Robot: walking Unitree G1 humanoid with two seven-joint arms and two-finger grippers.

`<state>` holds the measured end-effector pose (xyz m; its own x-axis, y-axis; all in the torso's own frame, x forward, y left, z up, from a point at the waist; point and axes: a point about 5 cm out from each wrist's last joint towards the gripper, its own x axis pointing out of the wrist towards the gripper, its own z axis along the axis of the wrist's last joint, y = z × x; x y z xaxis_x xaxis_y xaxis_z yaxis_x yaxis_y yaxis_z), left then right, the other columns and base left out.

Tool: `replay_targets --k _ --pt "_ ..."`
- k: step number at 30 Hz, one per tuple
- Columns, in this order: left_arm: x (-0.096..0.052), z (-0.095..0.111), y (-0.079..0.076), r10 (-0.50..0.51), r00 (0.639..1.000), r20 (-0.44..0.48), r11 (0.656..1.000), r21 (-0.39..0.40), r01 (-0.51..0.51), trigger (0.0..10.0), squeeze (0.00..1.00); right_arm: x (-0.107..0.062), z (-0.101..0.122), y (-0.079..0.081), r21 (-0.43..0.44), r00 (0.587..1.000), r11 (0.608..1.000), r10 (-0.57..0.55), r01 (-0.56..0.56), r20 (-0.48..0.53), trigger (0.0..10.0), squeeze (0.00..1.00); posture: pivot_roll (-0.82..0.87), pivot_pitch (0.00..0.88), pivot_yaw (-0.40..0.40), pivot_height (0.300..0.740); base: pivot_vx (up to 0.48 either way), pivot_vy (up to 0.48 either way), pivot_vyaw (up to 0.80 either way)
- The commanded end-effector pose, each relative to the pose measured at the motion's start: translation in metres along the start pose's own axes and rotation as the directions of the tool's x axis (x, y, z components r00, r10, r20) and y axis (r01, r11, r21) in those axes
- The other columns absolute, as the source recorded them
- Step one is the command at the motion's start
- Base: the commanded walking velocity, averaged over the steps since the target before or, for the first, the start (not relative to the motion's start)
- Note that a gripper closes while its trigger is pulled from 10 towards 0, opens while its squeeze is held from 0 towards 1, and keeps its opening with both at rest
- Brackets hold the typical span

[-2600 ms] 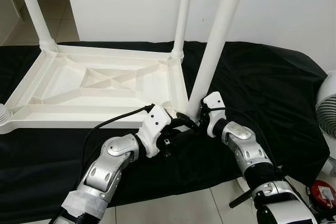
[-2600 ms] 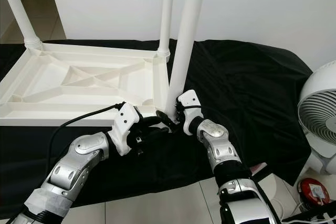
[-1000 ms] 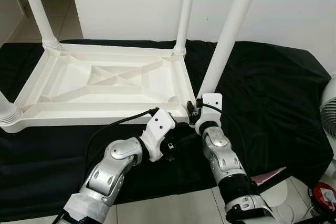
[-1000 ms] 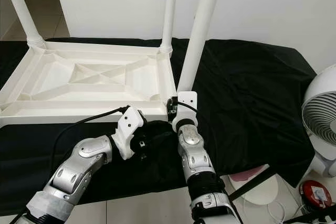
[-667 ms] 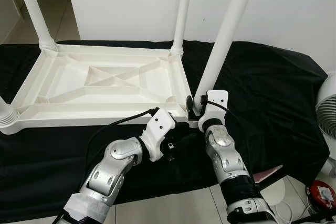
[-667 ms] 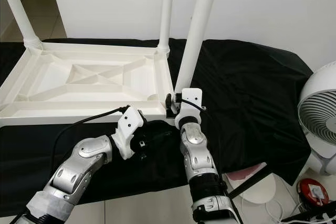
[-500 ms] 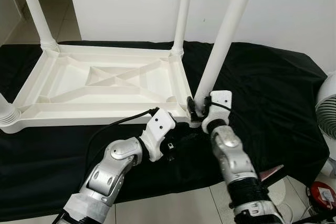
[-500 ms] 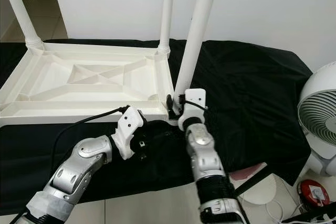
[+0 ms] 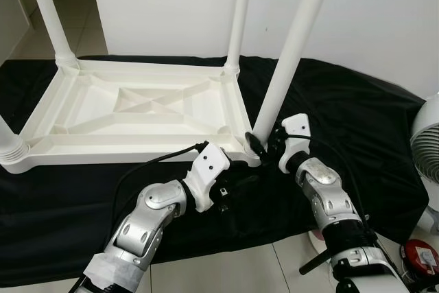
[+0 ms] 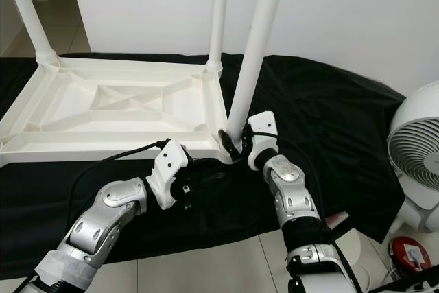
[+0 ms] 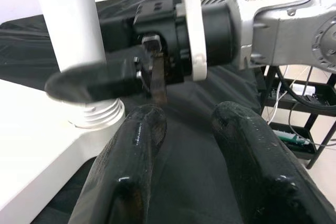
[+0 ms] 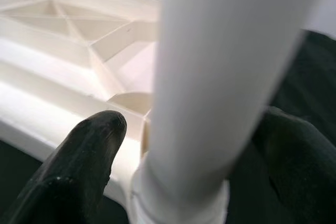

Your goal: Building children table

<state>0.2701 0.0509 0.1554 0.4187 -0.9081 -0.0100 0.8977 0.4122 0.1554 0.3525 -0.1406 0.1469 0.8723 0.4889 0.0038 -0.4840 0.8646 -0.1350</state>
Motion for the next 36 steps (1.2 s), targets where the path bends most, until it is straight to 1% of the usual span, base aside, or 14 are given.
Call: replay_targets --k 1,2,4,7,8,9,10,20,29,30,31,34,35,36 --pt "0.002 -0.001 -0.002 -0.016 1.0 0.0 1.0 0.005 0.016 10.0 0.0 0.001 -0.001 0.0 -0.012 1.0 1.0 0.019 -0.019 -0.01 10.0 0.0 0.05 0.0 -0.094 0.74 0.0 0.0 0.0" --pt "0.002 -0.001 -0.002 -0.016 1.0 0.0 1.0 0.005 0.016 10.0 0.0 0.001 -0.001 0.0 -0.012 1.0 1.0 0.019 -0.019 -0.01 10.0 0.0 0.05 0.0 -0.094 0.74 0.0 0.0 0.0" --pt "0.002 0.0 -0.001 -0.014 1.0 0.0 1.0 0.009 0.014 10.0 0.0 0.01 -0.004 0.002 -0.031 0.996 0.996 0.076 -0.077 -0.047 10.0 0.0 0.06 0.0 -0.096 0.74 0.0 0.0 0.0" --pt "0.002 0.0 -0.001 -0.012 1.0 0.0 1.0 0.01 0.012 10.0 0.0 0.013 -0.006 0.004 -0.042 0.992 0.993 0.106 -0.109 -0.063 10.0 0.0 0.06 0.0 -0.097 0.74 0.0 0.0 0.0" --pt "0.001 0.0 -0.001 -0.01 1.0 -0.001 1.0 0.013 0.01 10.0 0.0 0.016 -0.008 0.007 -0.057 0.987 0.988 0.14 -0.145 -0.083 5.6 0.0 0.07 0.0 -0.098 0.74 0.0 0.0 0.0" --pt "0.001 0.0 -0.001 -0.009 1.0 -0.001 1.0 0.014 0.009 10.0 0.0 0.017 -0.01 0.008 -0.066 0.982 0.983 0.164 -0.17 -0.095 5.6 0.0 0.07 0.0 -0.098 0.74 0.0 0.0 0.0" --pt "0.0 0.001 -0.001 -0.005 1.0 0.001 1.0 0.016 0.005 10.0 0.0 0.019 -0.011 0.008 -0.046 0.976 0.979 0.19 -0.196 -0.108 0.0 0.0 0.08 0.0 -0.104 0.74 0.0 0.0 0.0" --pt "-0.001 0.0 -0.002 0.002 1.0 0.0 1.0 0.015 -0.002 10.0 0.0 0.015 -0.018 0.006 -0.001 0.966 0.975 0.221 -0.223 -0.133 0.0 0.0 0.08 0.0 -0.105 0.74 0.0 0.0 0.0" --pt "0.0 0.001 -0.002 0.0 1.0 0.003 1.0 0.016 0.0 10.0 0.0 0.011 -0.022 0.006 -0.004 0.97 0.977 0.213 -0.215 -0.113 0.0 0.0 0.07 0.0 -0.102 0.74 0.0 0.0 0.0" --pt "0.0 0.001 -0.002 -0.002 1.0 0.004 1.0 0.016 0.002 10.0 0.0 0.01 -0.023 0.006 0.0 0.976 0.981 0.193 -0.194 -0.099 0.0 0.0 0.07 0.0 -0.102 0.74 0.0 0.0 0.0" --pt "0.0 0.001 -0.002 -0.002 1.0 0.006 1.0 0.013 0.002 10.0 0.0 0.009 -0.02 0.007 0.012 0.991 0.993 0.115 -0.115 -0.068 0.0 0.0 0.06 0.0 -0.105 0.74 0.0 0.0 0.0" --pt "0.0 0.001 -0.002 -0.002 1.0 0.006 1.0 0.013 0.002 10.0 0.0 0.009 -0.02 0.007 0.012 0.991 0.993 0.115 -0.115 -0.068 0.0 0.0 0.06 0.0 -0.105 0.74 0.0 0.0 0.0" --pt "0.0 0.001 -0.002 -0.002 1.0 0.008 1.0 0.011 0.001 10.0 0.0 0.007 -0.018 0.007 0.023 0.997 0.998 0.059 -0.058 -0.048 0.0 0.0 0.06 0.0 -0.105 0.74 0.0 0.0 0.0" --pt "0.0 0.001 -0.002 -0.002 1.0 0.008 1.0 0.011 0.001 10.0 0.0 0.007 -0.018 0.007 0.023 0.997 0.998 0.059 -0.058 -0.048 0.0 0.0 0.06 0.0 -0.105 0.74 0.0 0.0 0.0"
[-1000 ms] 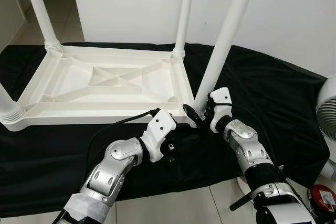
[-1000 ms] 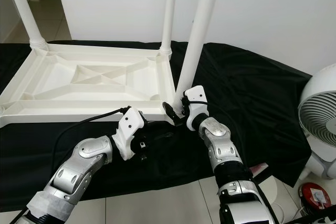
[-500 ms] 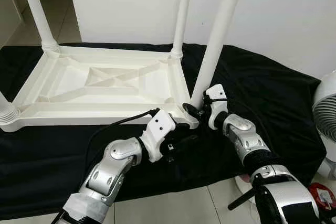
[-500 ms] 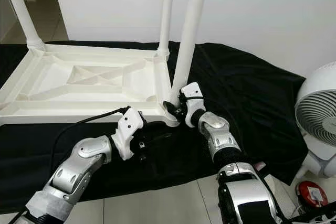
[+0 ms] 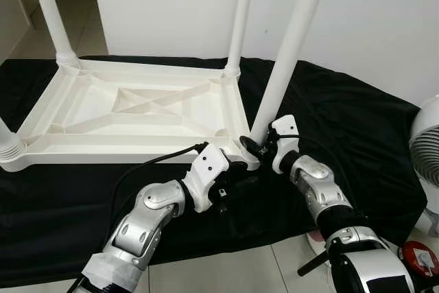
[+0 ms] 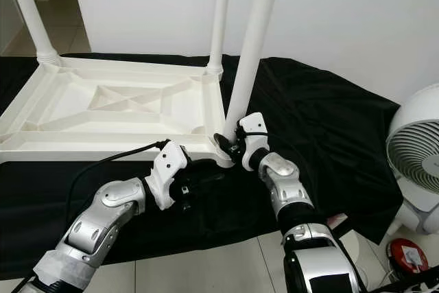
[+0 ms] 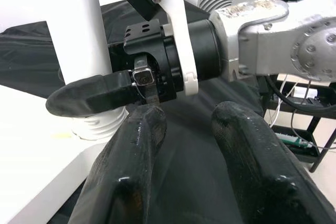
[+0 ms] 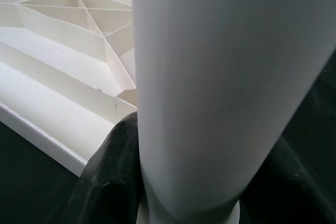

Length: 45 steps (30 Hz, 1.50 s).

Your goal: Building children table

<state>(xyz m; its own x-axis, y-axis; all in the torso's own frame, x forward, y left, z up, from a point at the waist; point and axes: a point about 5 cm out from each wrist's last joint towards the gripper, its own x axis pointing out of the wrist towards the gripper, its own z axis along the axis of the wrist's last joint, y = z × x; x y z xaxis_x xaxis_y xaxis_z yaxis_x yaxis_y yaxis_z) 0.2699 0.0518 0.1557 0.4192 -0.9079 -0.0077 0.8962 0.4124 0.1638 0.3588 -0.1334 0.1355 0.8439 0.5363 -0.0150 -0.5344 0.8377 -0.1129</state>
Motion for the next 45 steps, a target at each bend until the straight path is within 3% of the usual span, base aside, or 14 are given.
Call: replay_targets --k 1,2,4,5,7,9,24,25,27,28,33,34,40,45 --pt "0.002 0.0 -0.004 -0.006 1.0 0.006 1.0 -0.001 0.006 10.0 0.0 -0.003 -0.008 0.005 0.032 0.994 0.994 -0.105 0.107 -0.042 0.0 0.0 0.05 0.0 -0.103 0.74 0.0 0.0 0.0" --pt "0.002 0.0 -0.004 -0.006 1.0 0.006 1.0 -0.001 0.006 10.0 0.0 -0.003 -0.008 0.005 0.032 0.994 0.994 -0.105 0.107 -0.042 0.0 0.0 0.05 0.0 -0.103 0.74 0.0 0.0 0.0" --pt "0.004 0.0 -0.006 -0.018 1.0 0.007 1.0 -0.01 0.018 10.0 0.0 -0.008 -0.009 0.006 0.072 0.927 0.925 -0.37 0.373 -0.057 0.0 0.0 0.03 0.0 -0.096 0.74 0.0 0.0 0.0" --pt "0.004 0.0 -0.006 -0.018 1.0 0.007 1.0 -0.01 0.018 10.0 0.0 -0.008 -0.009 0.006 0.072 0.927 0.925 -0.37 0.373 -0.057 0.0 0.0 0.03 0.0 -0.096 0.74 0.0 0.0 0.0" --pt "0.006 -0.001 -0.009 -0.032 0.999 0.009 0.999 -0.016 0.032 10.0 0.0 -0.015 -0.011 0.008 0.087 0.833 0.829 -0.548 0.553 -0.077 0.0 0.0 0.03 0.0 -0.095 0.74 0.0 0.0 0.0" --pt "0.008 -0.001 -0.01 -0.038 0.999 0.01 0.999 -0.019 0.038 10.0 0.0 -0.019 -0.014 0.015 0.109 0.783 0.775 -0.616 0.623 -0.088 0.0 0.0 0.02 0.0 -0.091 0.74 0.0 0.0 0.0" --pt "0.006 -0.002 -0.011 -0.028 1.0 0.009 0.999 -0.029 0.029 10.0 0.0 -0.022 -0.005 0.021 0.119 0.775 0.766 -0.627 0.632 -0.078 0.0 0.0 0.03 0.008 -0.1 0.74 0.0 0.0 0.0" --pt "0.005 -0.001 -0.01 -0.025 1.0 0.009 0.999 -0.028 0.025 10.0 0.0 -0.022 -0.002 0.019 0.123 0.775 0.766 -0.628 0.631 -0.066 10.0 0.0 0.04 0.011 -0.103 0.74 0.0 0.0 0.0" --pt "0.005 -0.001 -0.01 -0.021 1.0 0.009 0.999 -0.029 0.022 10.0 0.0 -0.022 0.0 0.018 0.135 0.78 0.769 -0.624 0.625 -0.051 10.0 0.0 0.04 0.011 -0.103 0.74 0.0 0.0 0.0" --pt "0.004 -0.001 -0.009 -0.016 1.0 0.01 0.999 -0.028 0.016 10.0 0.0 -0.023 0.004 0.015 0.151 0.787 0.775 -0.616 0.614 -0.034 10.0 1.0 0.04 0.014 -0.104 0.74 0.0 0.0 0.0" --pt "0.003 0.0 -0.006 -0.007 1.0 0.011 1.0 -0.023 0.007 10.0 0.0 -0.023 0.006 0.008 0.155 0.824 0.813 -0.566 0.561 -0.012 10.0 1.0 0.04 0.018 -0.103 0.74 0.0 0.0 0.0" --pt "0.001 0.002 -0.004 -0.002 1.0 0.012 1.0 -0.019 0.002 10.0 0.0 -0.023 0.008 0.003 0.133 0.863 0.856 -0.505 0.5 0.004 10.0 0.0 0.04 0.019 -0.101 0.74 0.0 0.0 0.0" --pt "-0.001 0.003 -0.002 0.001 1.0 0.011 1.0 -0.014 -0.001 10.0 0.0 -0.023 0.007 -0.003 0.115 0.905 0.9 -0.425 0.421 0.006 10.0 0.0 0.04 0.023 -0.102 0.74 0.0 0.0 0.0" --pt "-0.01 0.009 0.007 0.02 0.999 0.026 1.0 -0.015 -0.019 10.0 0.0 -0.027 0.006 -0.013 0.0 0.976 0.976 -0.216 0.216 0.021 10.0 0.0 0.04 0.036 -0.096 0.74 0.0 0.0 0.0"
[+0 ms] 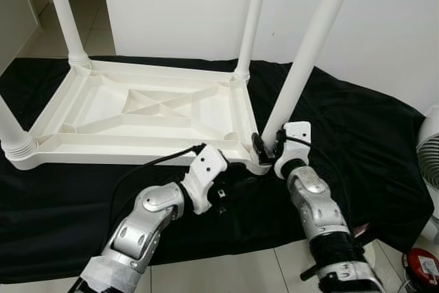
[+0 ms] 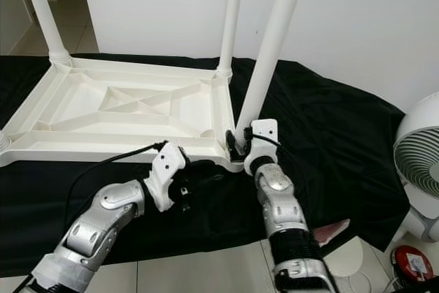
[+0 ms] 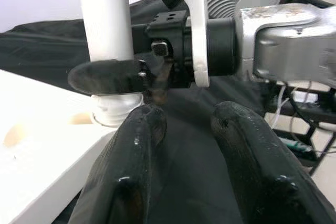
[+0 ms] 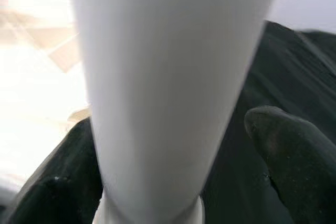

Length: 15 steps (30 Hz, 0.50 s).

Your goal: Building children table

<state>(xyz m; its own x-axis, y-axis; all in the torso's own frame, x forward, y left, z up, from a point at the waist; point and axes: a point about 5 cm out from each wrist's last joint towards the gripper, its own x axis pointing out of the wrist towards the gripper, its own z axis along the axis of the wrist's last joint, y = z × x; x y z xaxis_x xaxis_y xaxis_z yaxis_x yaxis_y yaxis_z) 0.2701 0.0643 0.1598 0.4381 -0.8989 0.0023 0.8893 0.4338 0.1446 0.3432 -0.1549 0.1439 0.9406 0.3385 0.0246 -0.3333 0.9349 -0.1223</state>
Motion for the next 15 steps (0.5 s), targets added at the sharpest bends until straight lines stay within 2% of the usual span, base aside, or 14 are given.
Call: replay_targets --k 1,7,11,12,13,14,15 --pt "-0.002 0.009 0.004 0.001 1.0 0.025 1.0 0.006 -0.001 10.0 0.0 -0.001 -0.001 -0.005 -0.015 0.998 0.998 0.057 -0.057 0.002 10.0 0.0 0.04 0.036 -0.096 0.74 0.0 0.0 0.0" --pt "-0.007 0.013 0.01 -0.006 1.0 0.018 1.0 0.029 0.005 10.0 0.0 0.005 -0.005 -0.012 -0.063 0.981 0.979 0.191 -0.193 -0.032 10.0 0.0 0.04 0.039 -0.083 0.74 0.0 0.0 0.0" --pt "-0.006 0.016 0.01 -0.012 1.0 0.023 0.999 0.037 0.011 10.0 0.0 0.013 -0.003 -0.013 -0.049 0.963 0.962 0.267 -0.269 -0.046 10.0 0.0 0.04 0.037 -0.081 0.74 0.0 0.0 0.0" --pt "-0.004 0.016 0.009 -0.018 1.0 0.025 0.999 0.038 0.017 10.0 0.0 0.015 -0.003 -0.011 -0.043 0.951 0.951 0.305 -0.307 -0.052 5.0 0.0 0.05 0.037 -0.08 0.74 0.0 0.0 0.0" --pt "-0.004 0.017 0.009 -0.024 0.999 0.027 0.999 0.038 0.023 10.0 0.0 0.016 -0.003 -0.01 -0.04 0.94 0.94 0.336 -0.338 -0.059 4.3 0.0 0.05 0.036 -0.082 0.74 0.0 0.0 0.0" --pt "-0.003 0.017 0.008 -0.029 0.999 0.025 0.999 0.039 0.028 10.0 0.0 0.017 -0.003 -0.008 -0.041 0.931 0.931 0.359 -0.362 -0.069 0.0 0.0 0.05 0.036 -0.082 0.74 0.0 0.0 0.0" --pt "-0.003 0.017 0.008 -0.029 0.999 0.025 0.999 0.039 0.028 10.0 0.0 0.017 -0.003 -0.008 -0.041 0.931 0.931 0.359 -0.362 -0.069 0.0 0.0 0.05 0.036 -0.082 0.74 0.0 0.0 0.0"
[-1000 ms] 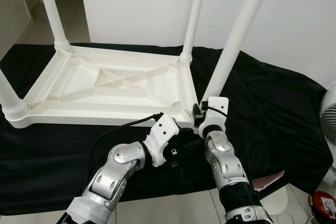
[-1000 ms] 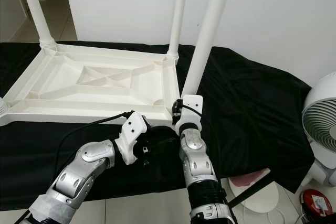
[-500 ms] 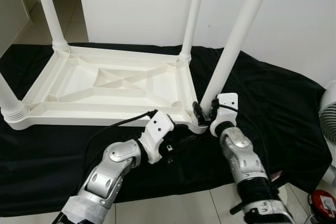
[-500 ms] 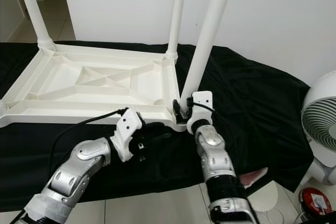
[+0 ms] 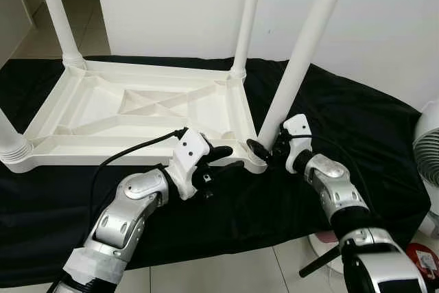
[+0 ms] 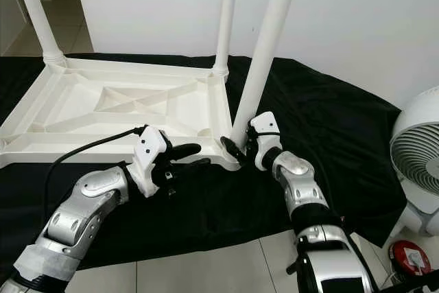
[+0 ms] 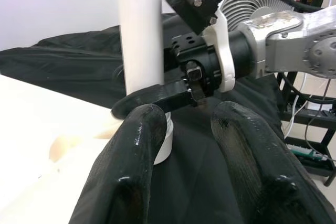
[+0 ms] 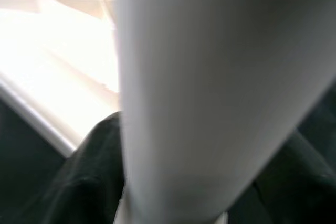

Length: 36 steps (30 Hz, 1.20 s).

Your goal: Building children table

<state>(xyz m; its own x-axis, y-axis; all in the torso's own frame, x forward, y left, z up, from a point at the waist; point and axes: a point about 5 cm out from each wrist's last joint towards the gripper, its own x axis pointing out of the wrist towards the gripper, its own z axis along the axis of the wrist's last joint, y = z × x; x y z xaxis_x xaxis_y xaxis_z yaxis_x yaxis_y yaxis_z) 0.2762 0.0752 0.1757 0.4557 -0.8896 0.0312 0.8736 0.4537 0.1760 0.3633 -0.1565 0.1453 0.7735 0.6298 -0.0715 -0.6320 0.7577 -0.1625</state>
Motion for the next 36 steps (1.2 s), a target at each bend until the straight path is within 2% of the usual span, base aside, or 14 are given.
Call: replay_targets --k 1,11,18,22,23,24,25,26,27,29,30,31,32,36 --pt "0.004 0.003 -0.005 -0.056 0.998 0.0 0.998 0.008 0.056 10.0 0.0 0.001 -0.002 0.001 -0.004 0.999 0.999 0.047 -0.047 -0.02 0.0 0.0 0.06 0.035 -0.085 0.74 0.0 0.0 0.0" --pt "0.004 0.005 -0.005 -0.04 0.999 0.006 0.999 0.004 0.04 10.0 0.0 0.003 -0.002 0.0 0.005 0.997 0.997 0.079 -0.079 -0.019 0.0 0.0 0.07 0.039 -0.102 0.74 0.0 0.0 0.0" --pt "0.004 0.001 -0.009 -0.032 0.999 0.001 0.999 -0.007 0.032 10.0 0.0 -0.011 -0.003 -0.006 0.03 0.99 0.991 -0.134 0.132 0.053 0.0 0.0 0.05 0.054 -0.12 0.74 0.0 0.0 0.0" --pt "0.005 -0.001 -0.013 -0.039 0.999 0.0 0.999 -0.021 0.039 10.0 0.0 -0.027 -0.007 -0.001 0.102 0.938 0.939 -0.337 0.329 0.073 0.0 0.0 0.03 0.065 -0.115 0.74 0.0 0.0 0.0" --pt "0.005 -0.001 -0.013 -0.039 0.999 0.0 0.999 -0.021 0.039 10.0 0.0 -0.027 -0.007 -0.001 0.102 0.938 0.939 -0.337 0.329 0.073 0.0 0.0 0.03 0.065 -0.115 0.74 0.0 0.0 0.0" --pt "0.005 -0.002 -0.014 -0.044 0.999 -0.001 0.999 -0.024 0.044 10.0 0.0 -0.031 -0.007 0.003 0.142 0.903 0.901 -0.423 0.411 0.071 0.0 0.0 0.03 0.07 -0.111 0.74 0.0 0.0 0.0" --pt "0.005 -0.002 -0.014 -0.044 0.999 -0.001 0.999 -0.024 0.044 10.0 0.0 -0.031 -0.007 0.003 0.142 0.903 0.901 -0.423 0.411 0.071 0.0 0.0 0.03 0.07 -0.111 0.74 0.0 0.0 0.0" --pt "0.005 -0.002 -0.014 -0.049 0.999 -0.003 0.998 -0.027 0.048 10.0 0.0 -0.034 -0.007 0.01 0.159 0.852 0.848 -0.52 0.506 0.057 0.0 0.0 0.02 0.073 -0.107 0.74 0.0 0.0 0.0" --pt "0.005 -0.002 -0.014 -0.049 0.999 -0.003 0.998 -0.027 0.048 10.0 0.0 -0.034 -0.007 0.01 0.159 0.852 0.848 -0.52 0.506 0.057 0.0 0.0 0.02 0.073 -0.107 0.74 0.0 0.0 0.0" --pt "0.006 -0.003 -0.015 -0.057 0.998 -0.006 0.998 -0.032 0.057 10.0 0.0 -0.038 -0.003 0.03 0.167 0.747 0.741 -0.664 0.65 0.041 0.0 0.0 0.0 0.079 -0.097 0.74 0.0 0.0 0.0" --pt "0.006 -0.003 -0.015 -0.057 0.998 -0.006 0.998 -0.032 0.057 10.0 0.0 -0.038 -0.003 0.03 0.167 0.747 0.741 -0.664 0.65 0.041 0.0 0.0 0.0 0.079 -0.097 0.74 0.0 0.0 0.0" --pt "0.007 -0.003 -0.015 -0.065 0.998 -0.008 0.997 -0.032 0.064 10.0 0.0 -0.033 0.0 0.046 0.19 0.73 0.721 -0.683 0.667 0.027 0.0 0.0 0.0 0.082 -0.093 0.74 0.0 0.0 0.0" --pt "0.008 -0.003 -0.015 -0.073 0.997 -0.009 0.997 -0.032 0.073 10.0 0.0 -0.027 0.004 0.057 0.198 0.745 0.735 -0.666 0.648 0.037 0.0 0.0 0.0 0.084 -0.091 0.74 0.0 0.0 0.0" --pt "0.009 -0.003 -0.016 -0.08 0.997 -0.009 0.996 -0.033 0.079 10.0 0.0 -0.025 0.007 0.062 0.208 0.754 0.744 -0.656 0.634 0.047 0.0 0.0 -0.01 0.087 -0.081 0.74 0.0 0.0 0.0"
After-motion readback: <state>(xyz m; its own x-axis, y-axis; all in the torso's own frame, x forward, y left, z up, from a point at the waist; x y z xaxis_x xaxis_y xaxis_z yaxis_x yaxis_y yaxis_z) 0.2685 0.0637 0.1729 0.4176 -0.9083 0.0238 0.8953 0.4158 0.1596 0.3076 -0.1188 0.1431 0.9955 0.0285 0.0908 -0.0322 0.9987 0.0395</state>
